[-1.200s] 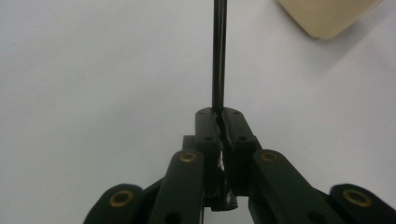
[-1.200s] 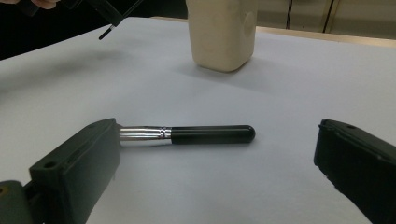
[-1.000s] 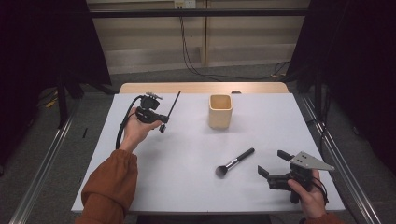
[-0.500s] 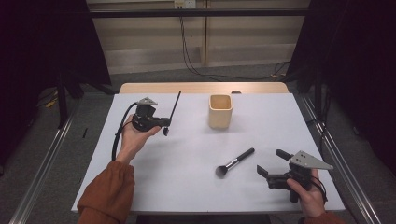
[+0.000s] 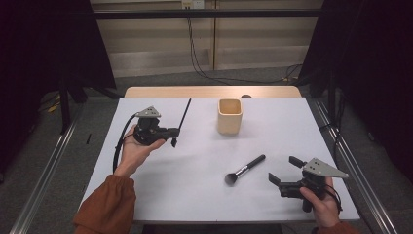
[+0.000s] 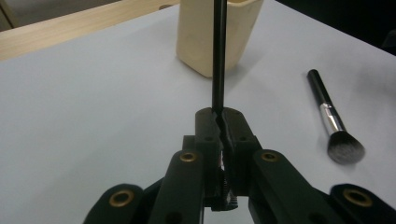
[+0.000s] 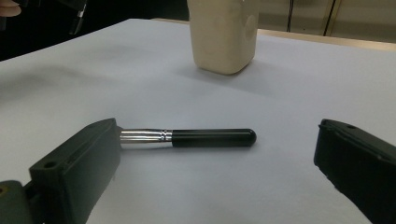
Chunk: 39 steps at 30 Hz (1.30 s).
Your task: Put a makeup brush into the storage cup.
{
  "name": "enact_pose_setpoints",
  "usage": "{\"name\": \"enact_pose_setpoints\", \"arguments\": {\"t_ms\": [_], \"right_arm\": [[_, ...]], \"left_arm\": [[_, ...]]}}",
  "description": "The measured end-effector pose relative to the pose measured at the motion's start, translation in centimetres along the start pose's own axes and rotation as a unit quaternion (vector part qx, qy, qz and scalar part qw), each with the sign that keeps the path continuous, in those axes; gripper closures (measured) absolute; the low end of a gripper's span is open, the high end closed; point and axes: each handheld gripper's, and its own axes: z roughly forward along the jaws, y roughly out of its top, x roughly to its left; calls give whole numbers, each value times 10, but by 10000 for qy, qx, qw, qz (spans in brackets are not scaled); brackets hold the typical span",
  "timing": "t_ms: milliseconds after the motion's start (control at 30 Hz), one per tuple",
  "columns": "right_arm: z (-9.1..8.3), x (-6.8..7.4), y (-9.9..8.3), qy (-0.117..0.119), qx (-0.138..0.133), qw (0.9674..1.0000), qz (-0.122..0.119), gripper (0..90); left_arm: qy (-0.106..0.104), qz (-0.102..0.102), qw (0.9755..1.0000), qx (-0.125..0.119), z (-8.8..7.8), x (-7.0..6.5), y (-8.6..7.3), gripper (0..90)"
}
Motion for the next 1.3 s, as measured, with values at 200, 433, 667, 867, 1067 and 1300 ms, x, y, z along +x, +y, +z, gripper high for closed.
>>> {"name": "enact_pose_setpoints", "arguments": {"t_ms": [200, 433, 667, 867, 1067, 1300], "right_arm": [[-1, 1, 0, -21, 12, 10000, -13, 0], [-1, 1, -1, -28, 3, 10000, -4, 0], [-2, 1, 0, -5, -16, 10000, -38, 0], [-1, 3, 0, 61, -12, 10000, -63, 1], [-1, 4, 1, 97, -24, 9999, -75, 2], [1, 10, 1, 359, 16, 9993, -109, 1]], "left_arm": [[-137, 57, 9999, -1, -4, -7, -8, 860], [-580, 58, 9982, 153, 2, -20, -14, 860], [-733, 296, 9956, 500, 6, -34, -12, 860], [-1116, 407, 9890, 881, 7, -49, -7, 860], [-1331, 643, 9807, 1281, 10, -63, -3, 860], [-1379, 900, 9727, 1636, 12, -73, -1, 859]]}}
